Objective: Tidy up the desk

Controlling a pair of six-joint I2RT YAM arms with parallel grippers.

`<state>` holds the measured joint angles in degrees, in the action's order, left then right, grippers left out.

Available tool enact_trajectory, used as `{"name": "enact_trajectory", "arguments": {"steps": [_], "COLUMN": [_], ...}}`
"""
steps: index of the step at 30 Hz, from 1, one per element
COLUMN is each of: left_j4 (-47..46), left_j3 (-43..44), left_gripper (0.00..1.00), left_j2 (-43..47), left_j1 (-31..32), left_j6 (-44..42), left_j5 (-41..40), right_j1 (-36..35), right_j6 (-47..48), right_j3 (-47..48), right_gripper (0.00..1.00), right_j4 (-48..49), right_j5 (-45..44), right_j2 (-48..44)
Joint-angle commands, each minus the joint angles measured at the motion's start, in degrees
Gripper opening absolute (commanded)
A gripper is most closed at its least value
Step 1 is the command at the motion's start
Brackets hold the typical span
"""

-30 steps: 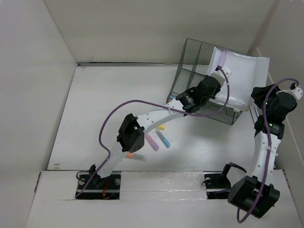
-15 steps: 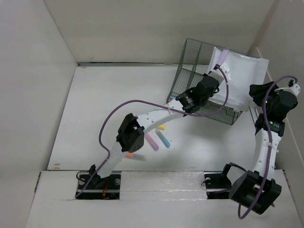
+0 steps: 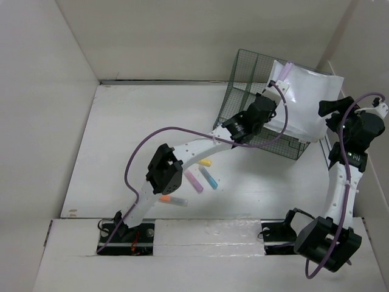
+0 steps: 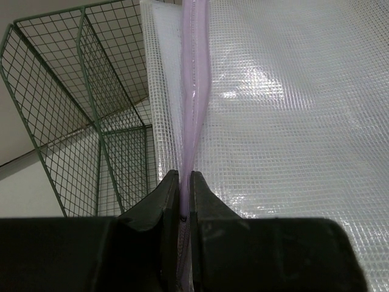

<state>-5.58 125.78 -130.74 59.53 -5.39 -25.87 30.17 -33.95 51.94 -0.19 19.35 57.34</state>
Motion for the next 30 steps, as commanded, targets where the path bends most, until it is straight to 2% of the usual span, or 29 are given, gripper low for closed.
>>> {"name": "enact_trajectory", "arguments": {"steps": [1, 6, 8, 13, 16, 19, 20, 23, 30], "left_j4": [-1.45, -2.59, -3.55, -4.70, -4.26, -3.91, -3.91, -3.99, -4.00], "left_j3": [-2.11, -4.48, -5.97, -7.91, -7.39, -7.47, -7.47, -7.83, -8.00], "left_gripper": [0.00, 0.00, 0.00, 0.00, 0.00, 0.17, 0.31, 0.56, 0.76], "left_j2": [4.09, 5.05, 5.58, 5.67, 5.14, 5.14, 5.49, 7.15, 11.81], "left_j1": [-0.73, -0.73, -0.21, 0.85, 0.85, 0.85, 0.85, 0.85, 0.85], "left_j6": [1.87, 3.54, 3.98, 3.28, 3.37, 3.89, 3.98, 4.42, 4.60], "left_j5": [-2.60, -5.07, -6.91, -9.11, -9.11, -9.02, -9.11, -8.24, -7.80], "right_j1": [0.76, 0.76, 0.76, 0.76, 0.76, 0.15, 0.15, 0.15, -4.14], "right_j6": [0.29, 0.64, -1.10, -2.61, -3.13, -1.91, -1.82, -1.47, 3.80], "right_j3": [5.71, 7.47, 6.08, 7.38, 6.33, 8.26, 8.70, 9.84, 14.14], "right_gripper": [0.83, 0.89, 0.93, 0.94, 0.94, 0.93, 0.93, 0.94, 0.92], "right_j4": [1.59, 0.89, 4.29, 5.55, 7.65, 5.56, 4.94, 3.70, -3.23], "right_j5": [-1.34, -1.69, 1.19, 7.18, 7.37, 6.14, 5.44, 3.24, -3.00], "right_j2": [-1.53, 0.66, 3.20, 11.72, 12.01, 11.39, 10.61, 7.10, -2.57]}}
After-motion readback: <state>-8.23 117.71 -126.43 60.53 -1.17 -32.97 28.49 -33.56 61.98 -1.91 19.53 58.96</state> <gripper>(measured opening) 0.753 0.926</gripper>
